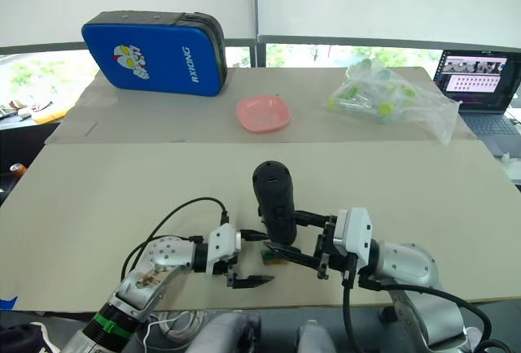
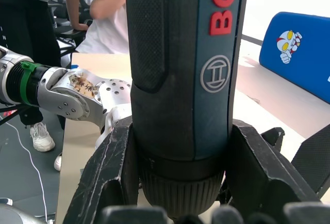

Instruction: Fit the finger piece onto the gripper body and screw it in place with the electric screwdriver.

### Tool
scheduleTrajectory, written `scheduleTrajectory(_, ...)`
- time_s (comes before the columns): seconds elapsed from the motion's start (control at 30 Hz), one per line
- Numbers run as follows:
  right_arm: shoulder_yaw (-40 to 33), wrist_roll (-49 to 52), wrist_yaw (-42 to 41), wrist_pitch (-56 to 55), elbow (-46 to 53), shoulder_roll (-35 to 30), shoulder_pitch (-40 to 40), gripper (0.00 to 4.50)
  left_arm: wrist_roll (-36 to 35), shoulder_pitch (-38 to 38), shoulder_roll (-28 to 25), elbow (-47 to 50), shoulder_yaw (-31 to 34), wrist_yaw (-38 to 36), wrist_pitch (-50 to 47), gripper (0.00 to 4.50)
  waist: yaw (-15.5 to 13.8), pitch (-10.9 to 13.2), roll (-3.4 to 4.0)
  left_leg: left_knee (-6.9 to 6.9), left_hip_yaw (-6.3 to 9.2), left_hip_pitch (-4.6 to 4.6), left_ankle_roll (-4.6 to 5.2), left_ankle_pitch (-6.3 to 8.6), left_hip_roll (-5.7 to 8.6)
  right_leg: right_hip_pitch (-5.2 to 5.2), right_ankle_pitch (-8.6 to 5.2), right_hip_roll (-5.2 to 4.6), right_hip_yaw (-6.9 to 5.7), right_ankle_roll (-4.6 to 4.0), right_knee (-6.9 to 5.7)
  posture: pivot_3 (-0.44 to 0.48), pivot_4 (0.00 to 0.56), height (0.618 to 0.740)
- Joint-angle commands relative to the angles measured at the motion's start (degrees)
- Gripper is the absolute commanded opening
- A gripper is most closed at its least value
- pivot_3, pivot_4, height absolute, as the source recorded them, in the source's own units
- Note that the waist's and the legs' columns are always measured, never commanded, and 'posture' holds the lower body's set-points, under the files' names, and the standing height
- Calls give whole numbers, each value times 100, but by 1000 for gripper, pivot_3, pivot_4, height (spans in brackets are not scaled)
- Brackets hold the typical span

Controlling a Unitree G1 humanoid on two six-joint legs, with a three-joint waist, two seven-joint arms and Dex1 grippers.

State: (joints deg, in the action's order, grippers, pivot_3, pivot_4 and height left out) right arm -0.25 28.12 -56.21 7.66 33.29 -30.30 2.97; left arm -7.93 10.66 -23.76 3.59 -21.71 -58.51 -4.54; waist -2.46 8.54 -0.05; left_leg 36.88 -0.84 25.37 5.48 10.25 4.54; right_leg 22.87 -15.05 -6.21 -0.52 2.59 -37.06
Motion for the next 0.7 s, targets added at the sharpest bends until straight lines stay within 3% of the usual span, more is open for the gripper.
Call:
scheduleTrajectory(0.03, -8, 61, 12, -268, 135, 14, -73, 1903, 64, -46, -4, -75, -92, 42, -143, 4500, 0, 0, 0, 0, 0, 0, 0, 0, 0, 0, 0, 0, 0, 0, 0, 0, 150, 740)
scheduleTrajectory(0.7, 126, -28, 37, -306, 35, 50, -207, 1903, 52, -66, -13, 63, -68, 114, -282, 4500, 2, 0, 0, 0, 0, -1, 0, 0, 0, -1, 0, 0, 0, 0, 0, 0, 150, 740)
